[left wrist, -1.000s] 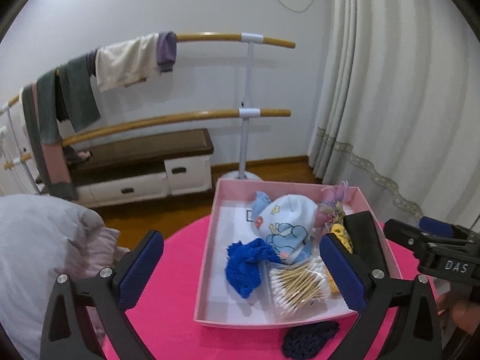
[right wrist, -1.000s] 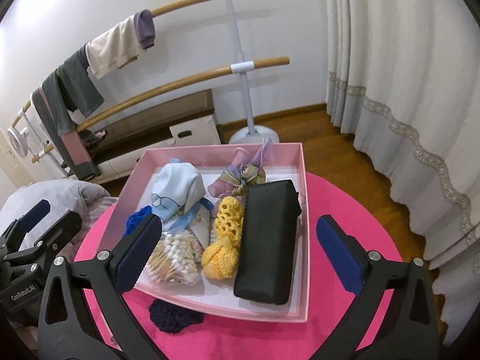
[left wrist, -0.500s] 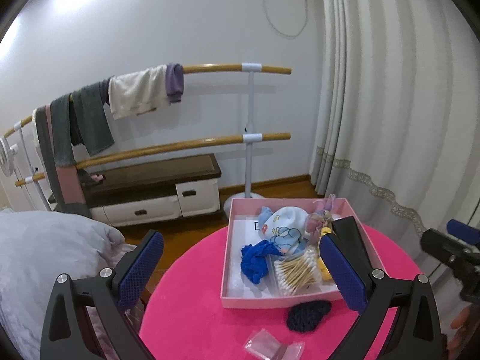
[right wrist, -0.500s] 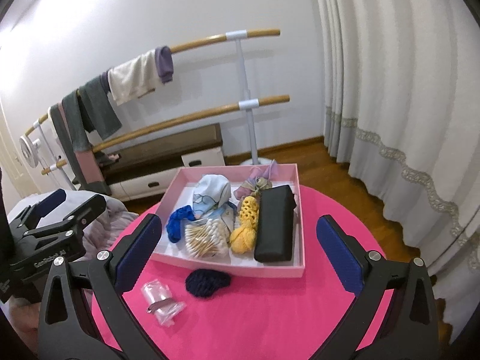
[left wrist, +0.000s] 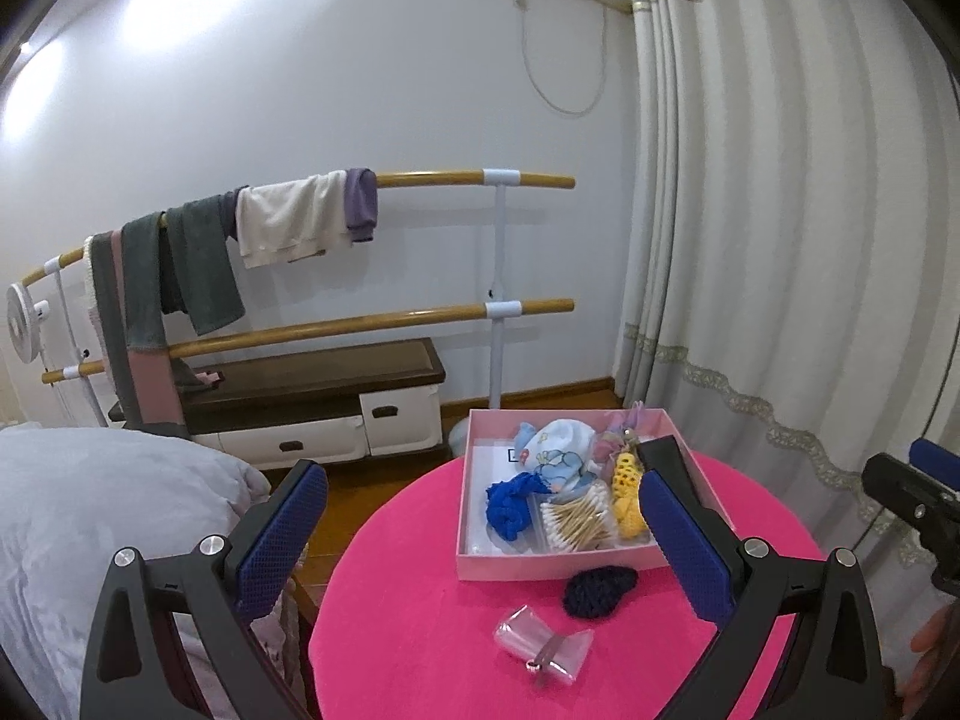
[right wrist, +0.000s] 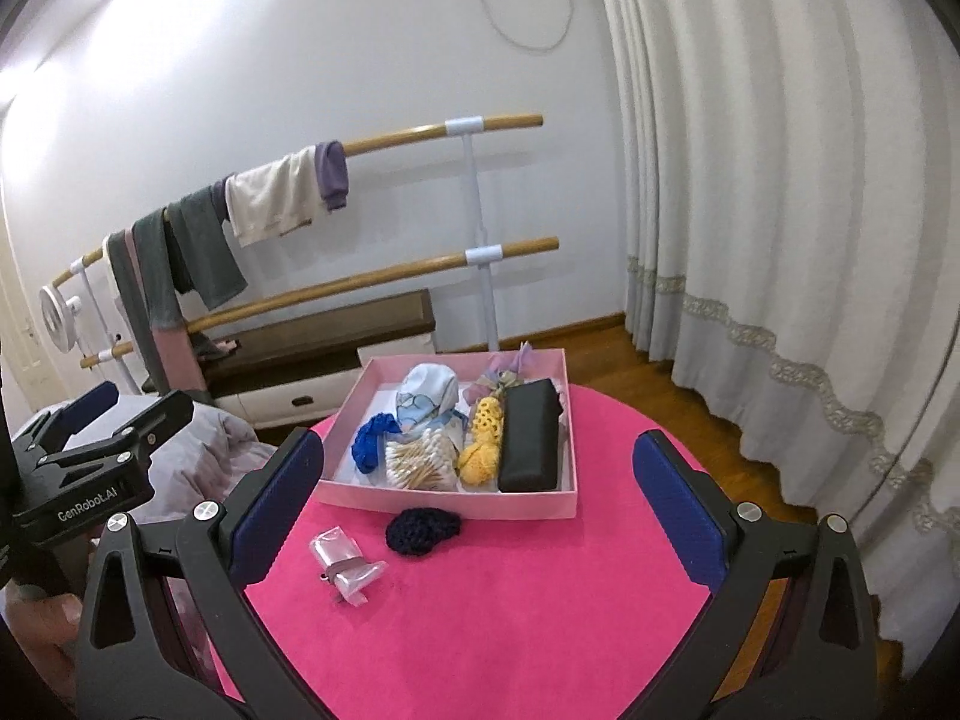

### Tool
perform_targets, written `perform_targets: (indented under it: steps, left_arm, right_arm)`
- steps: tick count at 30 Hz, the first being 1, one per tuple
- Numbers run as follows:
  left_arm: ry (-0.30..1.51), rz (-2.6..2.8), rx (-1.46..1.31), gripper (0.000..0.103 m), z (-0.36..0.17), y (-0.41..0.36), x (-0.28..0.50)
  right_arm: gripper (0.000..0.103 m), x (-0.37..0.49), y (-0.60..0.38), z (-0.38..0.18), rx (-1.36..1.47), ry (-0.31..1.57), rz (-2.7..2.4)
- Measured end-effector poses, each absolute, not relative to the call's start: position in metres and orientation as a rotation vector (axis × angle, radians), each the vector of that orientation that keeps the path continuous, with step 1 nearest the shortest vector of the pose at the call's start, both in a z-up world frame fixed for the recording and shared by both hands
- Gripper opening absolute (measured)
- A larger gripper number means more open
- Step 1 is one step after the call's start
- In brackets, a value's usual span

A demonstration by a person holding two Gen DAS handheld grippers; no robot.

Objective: Organize soft objects
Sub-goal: 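Withdraw both tools from the box and back away from the table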

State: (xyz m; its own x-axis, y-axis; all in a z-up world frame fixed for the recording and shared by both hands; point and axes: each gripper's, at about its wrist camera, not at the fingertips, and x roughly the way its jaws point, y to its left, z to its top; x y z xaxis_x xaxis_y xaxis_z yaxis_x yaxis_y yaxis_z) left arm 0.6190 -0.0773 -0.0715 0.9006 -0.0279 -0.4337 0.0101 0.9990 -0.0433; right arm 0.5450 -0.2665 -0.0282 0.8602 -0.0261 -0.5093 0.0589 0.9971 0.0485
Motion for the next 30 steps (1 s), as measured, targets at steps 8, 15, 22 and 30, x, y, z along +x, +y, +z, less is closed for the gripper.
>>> perform_targets:
  steps: [8, 15, 22, 30]
  left_arm:
    - [0.443, 0.012, -0.062, 0.103, -0.072, -0.067, 0.566]
    - [0.448, 0.031, -0.073, 0.103, -0.066, -0.068, 0.54]
    - [0.457, 0.035, -0.084, 0.103, -0.06, -0.065, 0.53]
    - [0.459, 0.035, -0.087, 0.103, -0.06, -0.064, 0.523]
  right_arm:
    - [0.103, 0.506, -0.256, -0.023, 0.078, 0.451, -0.05]
    - [0.103, 0.486, -0.242, -0.024, 0.054, 0.423, -0.027]
    - [0.103, 0.478, -0.236, -0.028, 0.05, 0.433, -0.013]
    - [0.103, 0.476, -0.238, -0.027, 0.05, 0.429, -0.022]
